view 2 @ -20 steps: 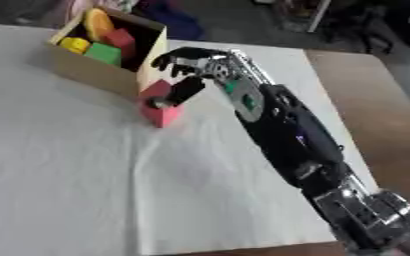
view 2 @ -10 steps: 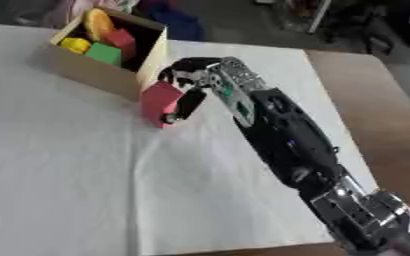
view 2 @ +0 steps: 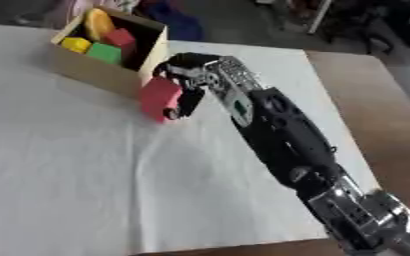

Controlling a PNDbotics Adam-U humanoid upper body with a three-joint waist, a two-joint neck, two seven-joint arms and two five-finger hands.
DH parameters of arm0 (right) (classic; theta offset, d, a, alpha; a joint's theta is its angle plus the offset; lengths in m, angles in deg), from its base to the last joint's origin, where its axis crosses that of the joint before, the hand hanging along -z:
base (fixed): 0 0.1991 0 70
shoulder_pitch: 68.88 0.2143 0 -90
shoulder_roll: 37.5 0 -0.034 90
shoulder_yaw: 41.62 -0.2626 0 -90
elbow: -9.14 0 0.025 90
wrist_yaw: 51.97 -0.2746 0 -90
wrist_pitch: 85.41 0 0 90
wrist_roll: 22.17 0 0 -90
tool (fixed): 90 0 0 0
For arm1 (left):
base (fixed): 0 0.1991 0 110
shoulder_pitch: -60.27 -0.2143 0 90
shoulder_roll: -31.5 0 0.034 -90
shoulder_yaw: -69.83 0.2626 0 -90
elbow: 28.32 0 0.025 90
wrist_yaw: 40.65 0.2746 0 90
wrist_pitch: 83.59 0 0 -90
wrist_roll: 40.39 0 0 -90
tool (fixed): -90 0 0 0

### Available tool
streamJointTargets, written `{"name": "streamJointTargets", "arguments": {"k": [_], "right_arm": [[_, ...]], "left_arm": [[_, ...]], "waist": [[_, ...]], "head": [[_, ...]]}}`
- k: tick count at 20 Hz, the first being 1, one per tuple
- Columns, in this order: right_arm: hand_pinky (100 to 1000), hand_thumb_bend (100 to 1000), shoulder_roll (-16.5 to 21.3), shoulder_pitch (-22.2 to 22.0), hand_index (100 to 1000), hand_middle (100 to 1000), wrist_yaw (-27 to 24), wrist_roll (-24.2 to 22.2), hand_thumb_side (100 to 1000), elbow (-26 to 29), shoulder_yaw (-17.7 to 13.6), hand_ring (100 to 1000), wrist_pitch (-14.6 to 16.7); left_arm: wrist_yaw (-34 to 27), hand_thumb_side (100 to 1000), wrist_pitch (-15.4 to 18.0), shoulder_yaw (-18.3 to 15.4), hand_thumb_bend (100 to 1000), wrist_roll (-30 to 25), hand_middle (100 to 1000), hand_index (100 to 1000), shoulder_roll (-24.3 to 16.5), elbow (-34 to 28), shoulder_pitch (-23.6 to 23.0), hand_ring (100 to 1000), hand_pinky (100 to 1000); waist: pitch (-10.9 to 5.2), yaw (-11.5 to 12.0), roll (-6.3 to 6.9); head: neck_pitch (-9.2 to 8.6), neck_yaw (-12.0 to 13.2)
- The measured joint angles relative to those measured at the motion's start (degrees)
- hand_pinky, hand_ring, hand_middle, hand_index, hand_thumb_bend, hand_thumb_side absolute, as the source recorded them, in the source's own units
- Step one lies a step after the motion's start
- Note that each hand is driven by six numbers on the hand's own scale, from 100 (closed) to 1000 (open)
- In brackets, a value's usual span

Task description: Pick up objects on the table and place them in the box.

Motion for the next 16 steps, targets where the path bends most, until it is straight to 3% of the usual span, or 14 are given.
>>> {"name": "streamJointTargets", "arguments": {"k": [9, 16], "right_arm": [[524, 207, 2.2, 5.5, 677, 512, -6.0, 5.2, 162, 2.8, -3.9, 498, -3.3], [575, 195, -0.5, 10.1, 700, 536, -6.8, 15.2, 197, -4.3, -5.1, 527, -4.6]], "left_arm": [[0.0, 513, 0.0, 0.0, 453, 0.0, 640, 821, 0.0, 0.0, -0.4, 605, 823], [0.0, 515, 0.0, 0.2, 448, -0.4, 641, 821, 0.0, 0.0, -0.3, 605, 823]], "waist": [[0.0, 0.1, 0.0], [0.0, 1.5, 0.0]], "head": [[-0.17, 0.4], [-0.17, -0.3]]}}
